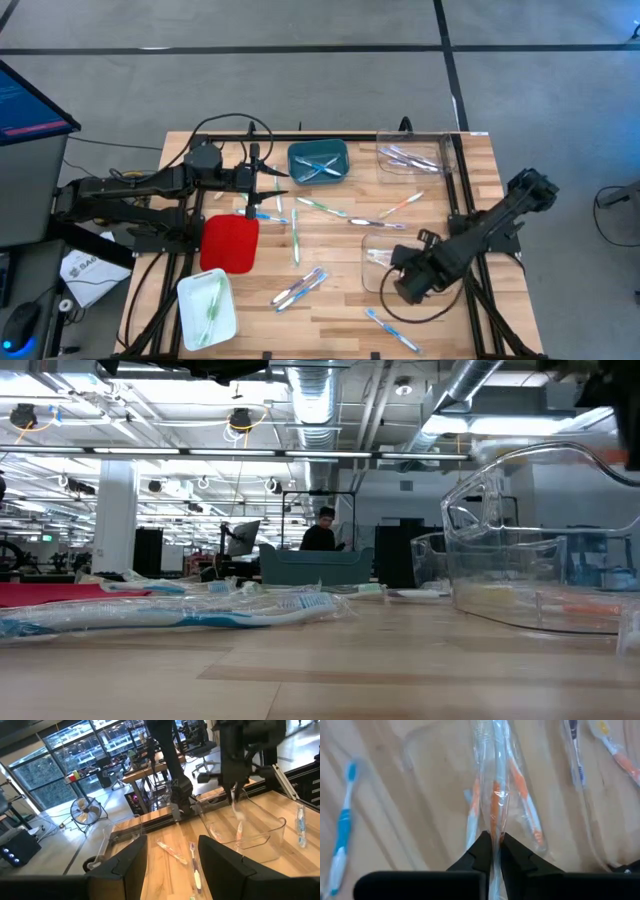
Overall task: Pick & Place Toothbrushes
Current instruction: Put the orange toothbrush into the bottom transparent bin
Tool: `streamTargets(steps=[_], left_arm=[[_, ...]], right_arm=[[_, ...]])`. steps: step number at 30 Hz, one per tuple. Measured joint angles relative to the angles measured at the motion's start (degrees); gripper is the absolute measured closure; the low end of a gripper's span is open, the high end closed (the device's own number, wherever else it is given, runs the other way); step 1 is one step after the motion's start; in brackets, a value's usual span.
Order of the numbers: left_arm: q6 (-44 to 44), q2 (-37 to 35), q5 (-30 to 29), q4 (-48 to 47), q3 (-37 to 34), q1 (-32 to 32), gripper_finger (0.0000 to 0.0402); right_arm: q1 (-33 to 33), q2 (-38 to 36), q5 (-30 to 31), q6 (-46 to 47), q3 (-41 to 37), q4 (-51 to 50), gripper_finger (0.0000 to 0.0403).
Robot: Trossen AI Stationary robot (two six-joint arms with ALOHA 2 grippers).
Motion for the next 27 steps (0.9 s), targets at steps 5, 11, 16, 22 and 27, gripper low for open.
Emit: streamTargets(steps=[5, 11, 16, 22, 27], left_arm=[[-0.02, 0.00, 0.00, -0.22, 0.00, 0.02, 0.0229], [-0.02, 0.00, 0.00, -0.71, 0.00, 0.02, 0.0229], [-0.02, 0.00, 0.02, -0.70, 0.00, 0.02, 0.0229], [0.00, 0.00, 0.02, -0.66, 0.00, 0.00, 0.0229], [0.00, 0.00, 0.00, -0.46, 0.00, 0.00, 0.0229]], right_arm=[[-2.56, 3.03, -0.40, -2.87, -0.03, 0.21, 0.0394], [-2.59, 2.65, -0.45, -3.68, -2.74, 4.27, 0.0394], [-2.24, -0.49, -2.47, 0.01, -10.56, 8.58, 0.0391], [-2.26, -2.44, -5.16, 0.62, -17.60, 17.13, 0.0393], [-3.14, -2.30, -7.22, 0.62, -20.76, 19.76, 0.0389]])
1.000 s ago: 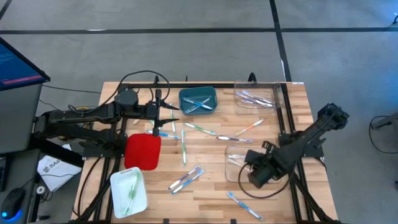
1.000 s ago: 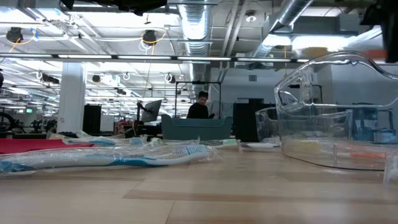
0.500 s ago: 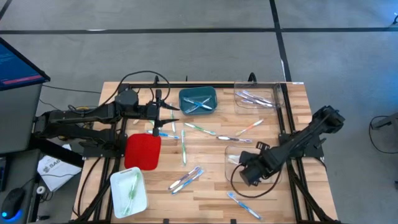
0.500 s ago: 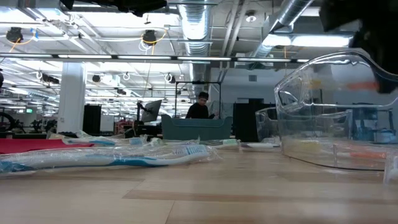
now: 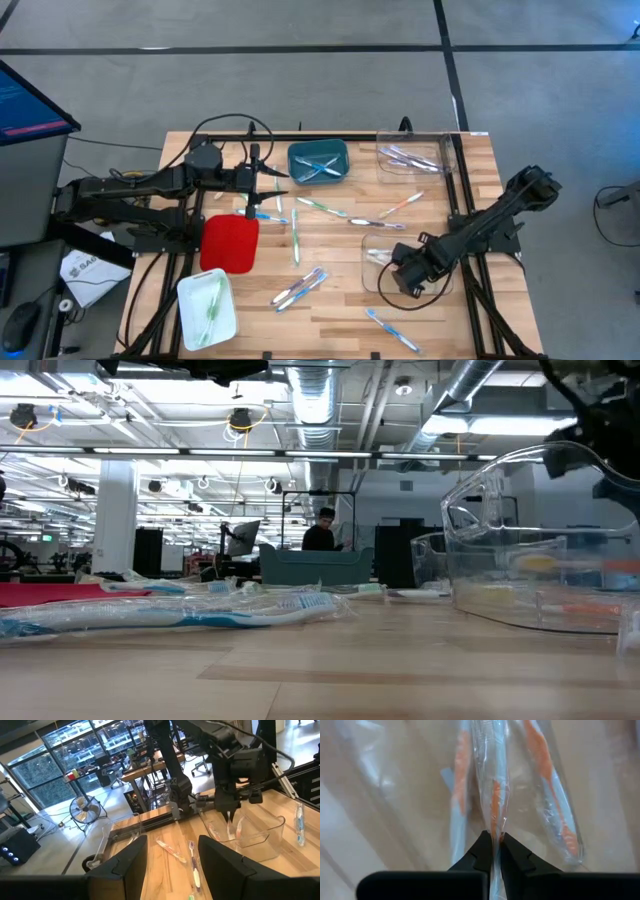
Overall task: Pick & Place Toothbrushes
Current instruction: Put the orange toothbrush into the bottom transparent bin, then put the green toothbrush into the white bin
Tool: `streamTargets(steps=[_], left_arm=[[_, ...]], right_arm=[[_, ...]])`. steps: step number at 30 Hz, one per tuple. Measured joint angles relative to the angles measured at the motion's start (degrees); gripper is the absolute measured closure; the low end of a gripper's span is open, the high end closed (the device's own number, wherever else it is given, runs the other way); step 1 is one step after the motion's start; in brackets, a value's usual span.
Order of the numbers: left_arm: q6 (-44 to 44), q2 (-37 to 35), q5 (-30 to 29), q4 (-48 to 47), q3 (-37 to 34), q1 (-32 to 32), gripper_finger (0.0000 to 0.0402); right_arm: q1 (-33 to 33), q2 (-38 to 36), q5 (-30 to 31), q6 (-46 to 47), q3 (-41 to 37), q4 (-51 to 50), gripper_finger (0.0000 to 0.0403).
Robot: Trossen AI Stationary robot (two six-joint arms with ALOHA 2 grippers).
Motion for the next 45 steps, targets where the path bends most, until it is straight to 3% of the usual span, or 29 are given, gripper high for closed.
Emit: streamTargets(steps=[7, 19, 27, 31, 35, 42, 45], left_arm=[[0.00, 0.00, 0.01, -0.02, 0.00, 0.00, 0.0229], [0.01, 0.00, 0.01, -0.15, 0.00, 0.01, 0.0229], [0.02, 0.00, 0.02, -0.07, 0.00, 0.00, 0.0229], [0.02, 0.00, 0.01, -0.07, 0.00, 0.01, 0.0229], [0.22, 0.00, 0.00, -0.09, 0.00, 0.02, 0.0229], [0.20, 0.00, 0.01, -0.25, 0.00, 0.01, 0.0229], [0.07, 0.00, 0.02, -0.65, 0.00, 0.00, 0.0229]], right_arm=[[-2.73, 0.00, -1.06, -1.71, -0.98, 0.33, 0.0381], [-2.92, 0.00, -1.08, -2.09, -0.98, -1.01, 0.0286], [-2.99, 0.00, 0.93, -1.99, 3.96, -12.96, 0.0261], [-2.99, 0.00, 6.10, -2.28, 9.16, -20.25, 0.0268], [-2.99, 0.00, 15.02, -4.97, 14.97, -24.50, 0.0279], [-4.14, 0.00, 34.75, -14.10, 22.97, -25.00, 0.0293], [-5.57, 0.00, 39.44, -21.16, 25.03, -24.15, 0.0296]])
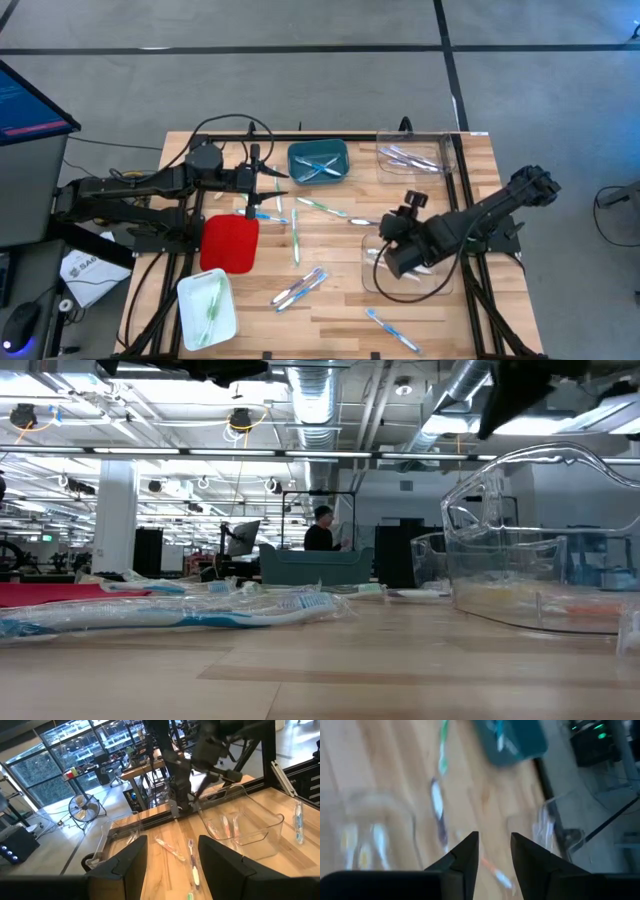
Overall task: Pick & Place Toothbrushes
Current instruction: Put the green toothbrush into the white bin
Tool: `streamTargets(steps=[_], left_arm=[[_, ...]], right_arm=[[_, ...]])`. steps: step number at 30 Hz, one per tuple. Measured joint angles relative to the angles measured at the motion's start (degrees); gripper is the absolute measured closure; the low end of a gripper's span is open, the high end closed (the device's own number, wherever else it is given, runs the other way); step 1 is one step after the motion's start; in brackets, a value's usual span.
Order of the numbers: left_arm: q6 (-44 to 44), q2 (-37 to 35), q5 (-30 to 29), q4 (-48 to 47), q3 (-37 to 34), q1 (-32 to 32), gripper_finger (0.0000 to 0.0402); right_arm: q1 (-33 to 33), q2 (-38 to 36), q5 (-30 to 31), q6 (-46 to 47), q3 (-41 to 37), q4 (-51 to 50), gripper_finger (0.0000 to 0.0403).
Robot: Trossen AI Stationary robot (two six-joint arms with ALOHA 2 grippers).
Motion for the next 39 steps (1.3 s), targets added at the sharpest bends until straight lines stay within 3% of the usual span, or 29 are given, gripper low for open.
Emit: streamTargets(steps=[5, 13, 18, 21, 30, 35, 39], left_arm=[[-1.03, 0.00, 0.00, -1.11, 0.00, 0.01, 0.0229], [-2.92, 0.00, -0.01, -2.20, 0.00, 0.01, 0.0229], [-4.48, 0.00, -0.01, -3.13, 0.00, 0.00, 0.0229], [-5.51, 0.00, -0.02, -3.83, 0.00, 0.02, 0.0229], [-6.08, 0.00, 0.20, -4.45, 0.00, 0.02, 0.0229], [-7.11, 0.00, 0.28, -4.47, 0.00, -0.02, 0.0229], [-8.04, -0.02, 0.32, -5.36, 0.02, -0.02, 0.0229]], right_arm=[[-2.79, 0.00, 4.82, -0.84, 2.15, 4.46, 0.0294], [-7.89, 0.00, 10.91, -15.34, 2.86, 14.06, 0.0294], [-11.98, 0.00, 8.68, -23.32, 2.85, 22.56, 0.0294], [-13.41, 0.00, 1.14, -31.32, 2.50, 30.91, 0.0294], [-21.16, -1.69, -30.44, -56.82, -0.15, 62.31, 0.0294], [-28.81, -3.88, -49.74, -60.08, -0.06, 73.41, 0.0294], [-33.98, -4.40, -58.07, -57.33, -0.06, 74.56, 0.0294]])
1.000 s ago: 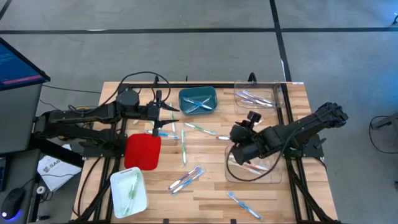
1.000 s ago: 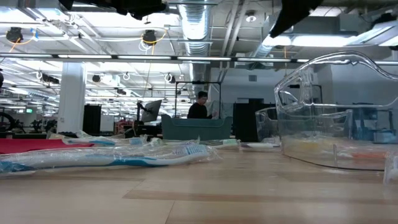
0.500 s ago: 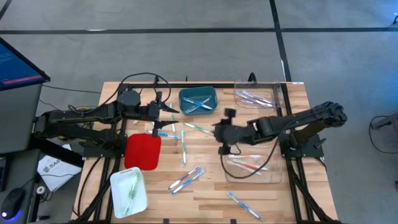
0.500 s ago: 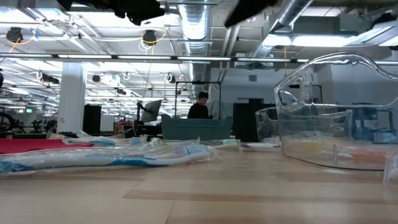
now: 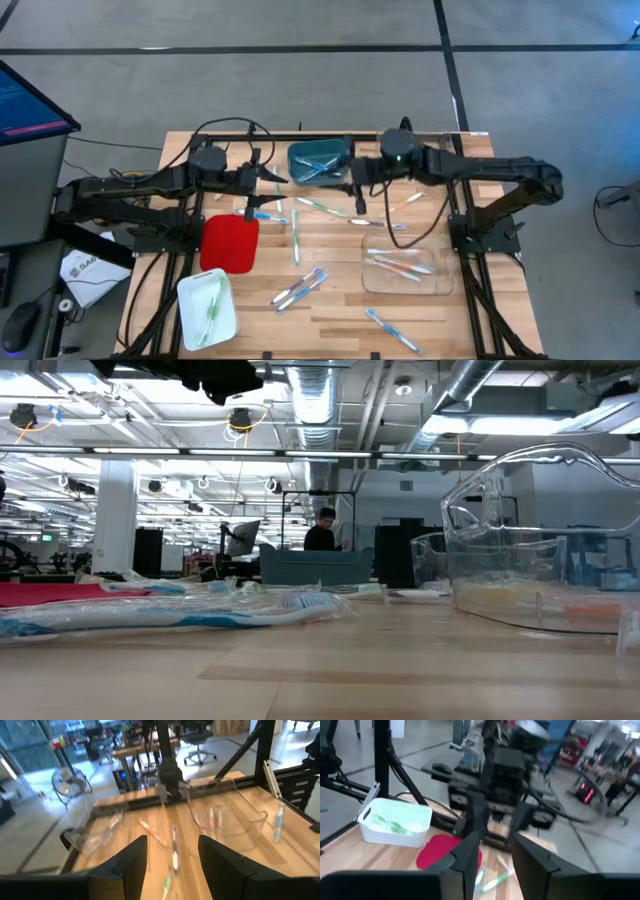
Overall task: Pick & Place Toothbrushes
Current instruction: Put the green toothbrush into the white bin
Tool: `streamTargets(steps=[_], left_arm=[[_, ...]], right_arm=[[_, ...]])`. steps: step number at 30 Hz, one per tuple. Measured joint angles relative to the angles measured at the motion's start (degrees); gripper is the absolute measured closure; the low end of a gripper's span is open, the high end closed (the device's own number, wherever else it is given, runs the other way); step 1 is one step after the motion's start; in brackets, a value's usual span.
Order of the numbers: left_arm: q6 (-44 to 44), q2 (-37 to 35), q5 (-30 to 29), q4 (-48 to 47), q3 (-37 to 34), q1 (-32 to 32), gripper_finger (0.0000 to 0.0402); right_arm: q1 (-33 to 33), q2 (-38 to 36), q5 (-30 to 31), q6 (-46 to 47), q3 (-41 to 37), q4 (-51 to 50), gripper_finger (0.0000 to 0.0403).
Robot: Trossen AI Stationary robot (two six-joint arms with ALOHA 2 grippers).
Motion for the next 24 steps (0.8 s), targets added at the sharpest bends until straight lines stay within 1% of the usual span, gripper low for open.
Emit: streamTargets(steps=[3, 7, 9, 10, 12, 14, 16, 18, 19, 21, 24], left_arm=[[-0.60, -0.04, 0.01, -2.50, 0.00, 0.00, 0.0229], [-0.61, -0.35, 0.03, -2.50, 0.02, 0.00, 0.0229], [-0.60, 0.32, -0.01, -2.47, 0.02, 0.02, 0.0229], [-0.62, 0.59, -0.18, -2.75, 0.01, 0.02, 0.0229], [-0.72, 0.93, -0.48, -3.02, 0.00, 0.02, 0.0229], [-1.77, 0.94, -1.06, -4.43, 0.00, 0.02, 0.0229], [-2.60, 0.96, -1.45, -6.12, 0.00, 0.02, 0.0229], [-3.66, 0.96, -1.49, -8.00, 0.00, 0.02, 0.0229], [-3.86, 0.92, -1.49, -9.03, 0.00, 0.02, 0.0229], [-4.02, 0.42, -1.50, -11.73, 0.00, -0.16, 0.0229], [-4.07, 0.42, -2.09, -15.80, 0.02, -1.18, 0.0229]], right_arm=[[-2.14, -0.36, -1.89, 1.37, -0.24, -2.43, 0.0294], [-3.22, -0.16, -2.75, 2.49, -3.62, 1.00, 0.0294], [-5.27, -1.50, -4.96, 3.10, -5.31, 1.96, 0.0294], [-6.71, -2.47, -6.70, 3.71, -6.57, 3.71, 0.0294], [-10.01, -3.63, -11.71, 6.19, -9.90, 10.34, 0.0294], [-13.18, -4.17, -17.42, 10.31, -14.01, 17.40, 0.0294], [-15.62, -4.45, -21.41, 14.96, -17.41, 25.59, 0.0294], [-16.93, -4.82, -22.36, 19.05, -19.52, 31.77, 0.0294], [-17.40, -4.82, -22.32, 20.89, -19.99, 33.24, 0.0294], [-17.98, -4.68, -22.22, 22.80, -20.33, 33.89, 0.0294], [-17.24, -4.69, -22.92, 22.58, -20.31, 34.64, 0.0294]])
